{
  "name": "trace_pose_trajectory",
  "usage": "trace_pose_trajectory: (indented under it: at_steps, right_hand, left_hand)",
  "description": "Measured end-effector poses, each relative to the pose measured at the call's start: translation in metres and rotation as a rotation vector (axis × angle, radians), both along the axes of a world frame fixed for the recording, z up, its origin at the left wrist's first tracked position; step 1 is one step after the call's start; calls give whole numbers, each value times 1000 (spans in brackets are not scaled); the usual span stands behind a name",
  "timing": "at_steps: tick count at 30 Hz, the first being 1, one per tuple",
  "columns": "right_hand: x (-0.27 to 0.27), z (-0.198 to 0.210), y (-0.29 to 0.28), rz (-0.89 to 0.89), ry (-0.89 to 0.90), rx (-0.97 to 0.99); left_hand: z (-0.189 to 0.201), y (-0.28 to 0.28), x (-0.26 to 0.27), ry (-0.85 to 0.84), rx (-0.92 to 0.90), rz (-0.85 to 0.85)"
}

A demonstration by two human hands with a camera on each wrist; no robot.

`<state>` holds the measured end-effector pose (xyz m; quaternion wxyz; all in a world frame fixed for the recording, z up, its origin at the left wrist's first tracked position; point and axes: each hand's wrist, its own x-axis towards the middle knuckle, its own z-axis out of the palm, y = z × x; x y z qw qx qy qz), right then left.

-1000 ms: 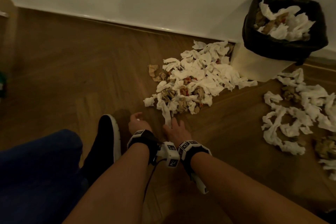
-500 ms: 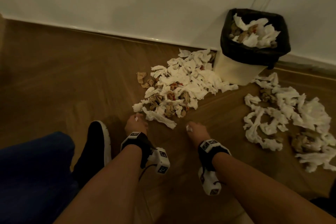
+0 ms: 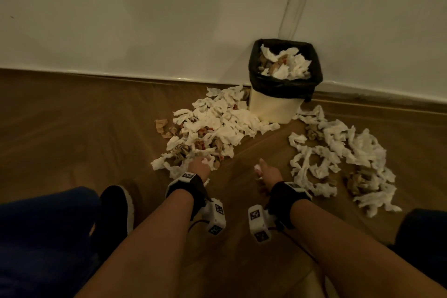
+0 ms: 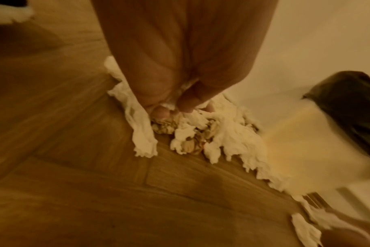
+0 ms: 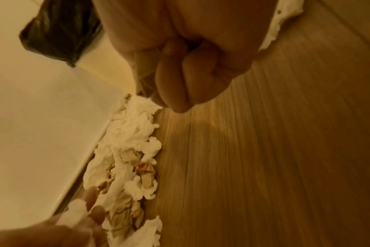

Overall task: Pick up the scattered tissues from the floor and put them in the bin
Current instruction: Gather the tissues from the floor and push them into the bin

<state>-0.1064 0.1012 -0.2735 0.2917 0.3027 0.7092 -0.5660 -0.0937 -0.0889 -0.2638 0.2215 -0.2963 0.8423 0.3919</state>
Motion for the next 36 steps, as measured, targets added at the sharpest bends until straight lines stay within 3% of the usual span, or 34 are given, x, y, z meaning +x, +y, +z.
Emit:
trace_pose_trajectory:
  at_steps: [3,6,10,13,16,19,22,25,29,32,36]
  right_hand:
    - [-11,8,17,19,57,14]
    - [-34,28,39,76,114,43]
    - [-82,72,61,106,330,115]
    - [-120,114,71,64,537,45]
    - [-159,153,75,6,748,133]
    - [-194,174,76,66,900,334]
    - [-217,177,71,75,916,478]
    - [-225,163,66,100,898,608]
    - [-226,136,61,422,880,808]
    - [-220,122,64,601,765,1018]
    - [-203,114,73,517,900,1087]
  left_hand:
    - [10,20,-12,16,-49,-89]
    - [26,44,-33,92,-27,-36]
    - [58,70,-69,468,123,31]
    - [92,85,-99,694,268,-6]
    - [120,96,-130,842,197,-135]
    - [133,104,-163,906,32,-235]
    - [135,108,-187,881,-94,-330]
    - [125,110,-198,753,-226,-495]
    - [107,109,-200,572,-514,-679]
    - [100,105,-194,663,-562,-676]
    - [99,93,-179,860,-468,-539]
